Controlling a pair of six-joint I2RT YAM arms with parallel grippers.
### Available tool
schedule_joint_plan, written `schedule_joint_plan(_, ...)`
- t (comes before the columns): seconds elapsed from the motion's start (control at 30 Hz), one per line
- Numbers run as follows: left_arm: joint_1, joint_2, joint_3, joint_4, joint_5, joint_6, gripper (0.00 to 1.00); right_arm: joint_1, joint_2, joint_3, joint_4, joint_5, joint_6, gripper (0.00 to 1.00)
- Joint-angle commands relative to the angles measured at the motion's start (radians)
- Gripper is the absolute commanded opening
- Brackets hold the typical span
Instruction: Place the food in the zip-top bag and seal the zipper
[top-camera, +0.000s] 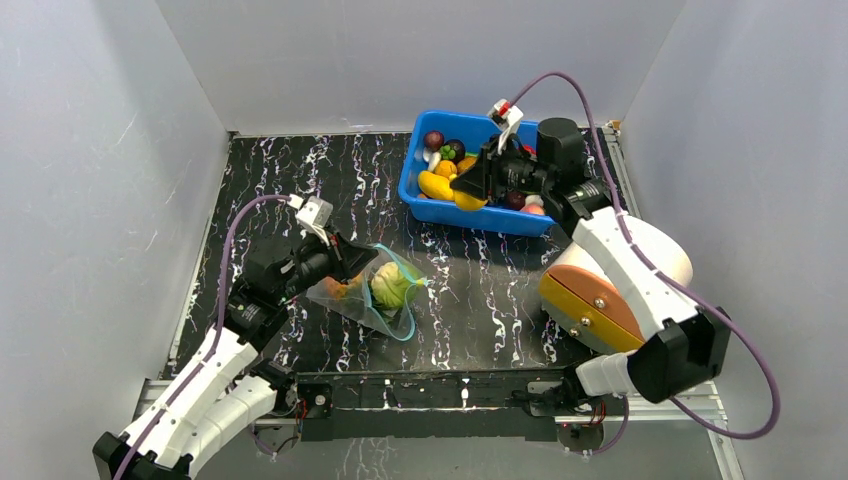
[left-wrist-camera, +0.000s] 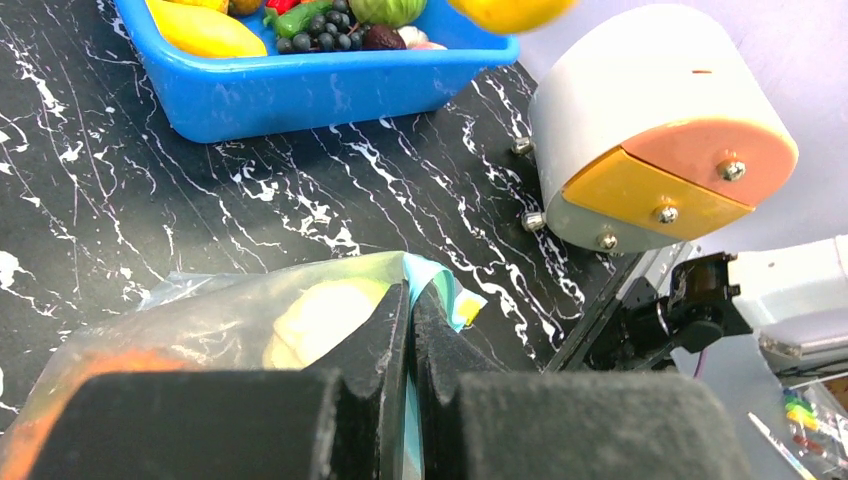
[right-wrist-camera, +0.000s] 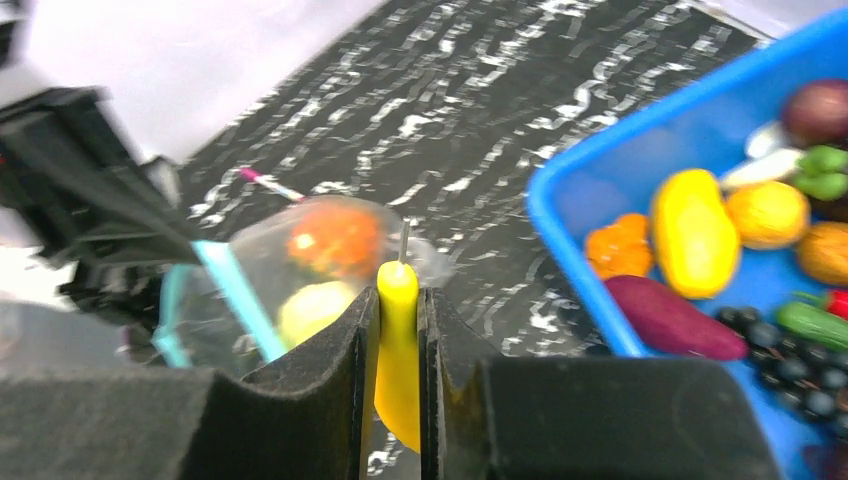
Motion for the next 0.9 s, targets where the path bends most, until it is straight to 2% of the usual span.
schedule_joint_plan(0.0,-0.004,0.022,0.057,0.095,-0.019,-0.064,0.00,0.018,-0.101,-0.043,0.136,-0.187,0.130,0.00)
schedule_joint_plan(0.1,-0.004,0.038,0.066,0.113,-0.043,-0.081,0.00,0.035,-0.148,-0.084,0.218,-0.260,0.216,0.00)
schedule_joint_plan(0.27,-0.003,0.064,0.079,0.082,-0.114,-0.090,0.00,0.093,-0.212,-0.185,0.445,-0.335,0.395,0.00)
schedule_joint_plan(0.53,-0.003,0.032,0.079,-0.025,-0.123,-0.076,0.00,0.231,-0.193,-0.206,0.459,-0.382,0.372,0.00)
schedule_joint_plan(0.73,-0.004,0.020,0.080,-0.094,-0.111,-0.080,0.00,0.400,-0.153,-0.260,0.643,-0.403,0.439,0.00)
schedule_joint_plan(0.87,-0.004,0.002,0.065,-0.090,-0.091,-0.103,0.00,0.466,-0.115,-0.284,0.726,-0.377,0.425,0.00)
